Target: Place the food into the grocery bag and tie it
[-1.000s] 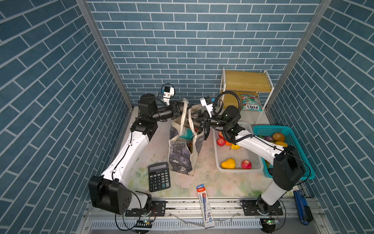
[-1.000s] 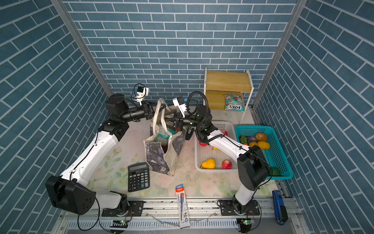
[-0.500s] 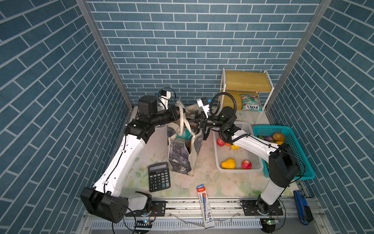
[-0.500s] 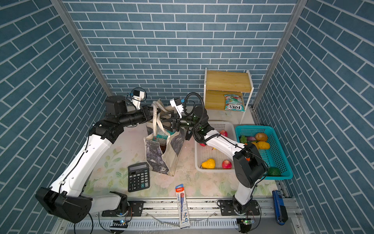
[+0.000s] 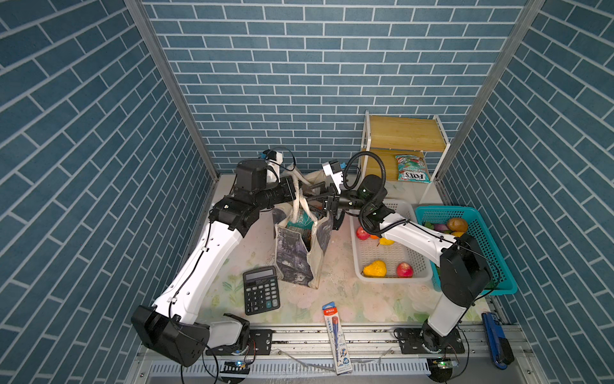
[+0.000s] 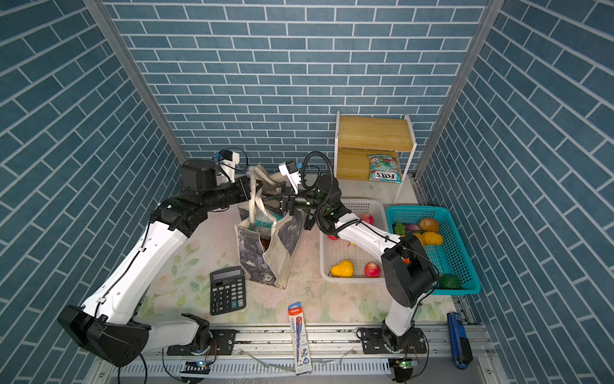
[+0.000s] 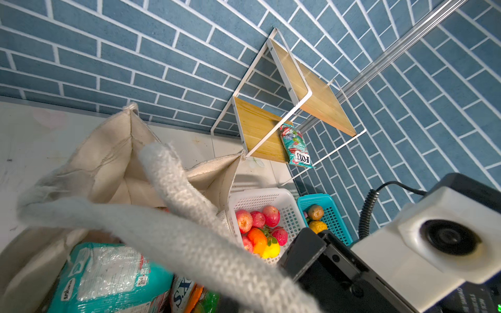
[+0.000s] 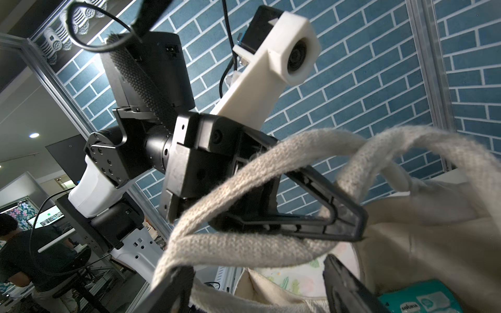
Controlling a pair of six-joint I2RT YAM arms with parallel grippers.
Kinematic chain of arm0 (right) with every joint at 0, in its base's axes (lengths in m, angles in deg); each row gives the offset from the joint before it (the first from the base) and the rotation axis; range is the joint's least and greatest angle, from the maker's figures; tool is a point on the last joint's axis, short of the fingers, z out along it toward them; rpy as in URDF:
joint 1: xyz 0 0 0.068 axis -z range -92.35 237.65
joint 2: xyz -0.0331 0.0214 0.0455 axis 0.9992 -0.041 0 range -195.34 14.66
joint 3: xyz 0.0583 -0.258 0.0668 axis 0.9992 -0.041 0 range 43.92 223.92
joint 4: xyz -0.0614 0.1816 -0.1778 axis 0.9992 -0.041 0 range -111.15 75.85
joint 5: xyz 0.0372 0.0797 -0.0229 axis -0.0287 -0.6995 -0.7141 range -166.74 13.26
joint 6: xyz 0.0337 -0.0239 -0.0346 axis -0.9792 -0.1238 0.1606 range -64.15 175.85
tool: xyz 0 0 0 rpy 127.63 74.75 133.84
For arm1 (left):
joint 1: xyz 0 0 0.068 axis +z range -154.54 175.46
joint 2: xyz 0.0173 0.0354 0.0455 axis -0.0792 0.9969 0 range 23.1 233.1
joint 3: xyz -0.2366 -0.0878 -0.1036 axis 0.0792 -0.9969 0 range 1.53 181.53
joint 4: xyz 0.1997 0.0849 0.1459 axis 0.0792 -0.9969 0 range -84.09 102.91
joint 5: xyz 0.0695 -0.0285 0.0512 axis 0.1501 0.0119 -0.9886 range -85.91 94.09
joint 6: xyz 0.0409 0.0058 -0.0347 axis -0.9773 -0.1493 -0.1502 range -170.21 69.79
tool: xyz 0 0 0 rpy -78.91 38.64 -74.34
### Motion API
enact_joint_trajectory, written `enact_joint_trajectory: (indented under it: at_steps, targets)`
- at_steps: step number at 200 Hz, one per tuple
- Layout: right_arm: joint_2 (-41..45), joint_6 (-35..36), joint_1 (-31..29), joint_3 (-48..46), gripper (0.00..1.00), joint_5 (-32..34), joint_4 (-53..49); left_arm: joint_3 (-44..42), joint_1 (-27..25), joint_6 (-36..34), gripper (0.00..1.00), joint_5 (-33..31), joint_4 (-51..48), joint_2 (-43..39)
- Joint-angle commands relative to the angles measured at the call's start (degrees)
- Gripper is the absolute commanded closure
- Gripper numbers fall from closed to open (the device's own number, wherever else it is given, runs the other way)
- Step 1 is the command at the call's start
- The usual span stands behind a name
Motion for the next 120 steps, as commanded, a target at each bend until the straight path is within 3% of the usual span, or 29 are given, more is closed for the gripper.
enact_joint_trajectory:
  at_steps: [1,120]
  targets:
    - [3.8,-2.3,-4.1,3.1,0.23,-7.9,13.9,-2.4,0.6,-3.3,1.0,-12.1,-4.8,5.1]
    - [4.0,-5.2,-6.3,1.2,0.27,-12.0,18.3,-7.3,0.6,-4.6,1.0,-15.0,0.7,7.7]
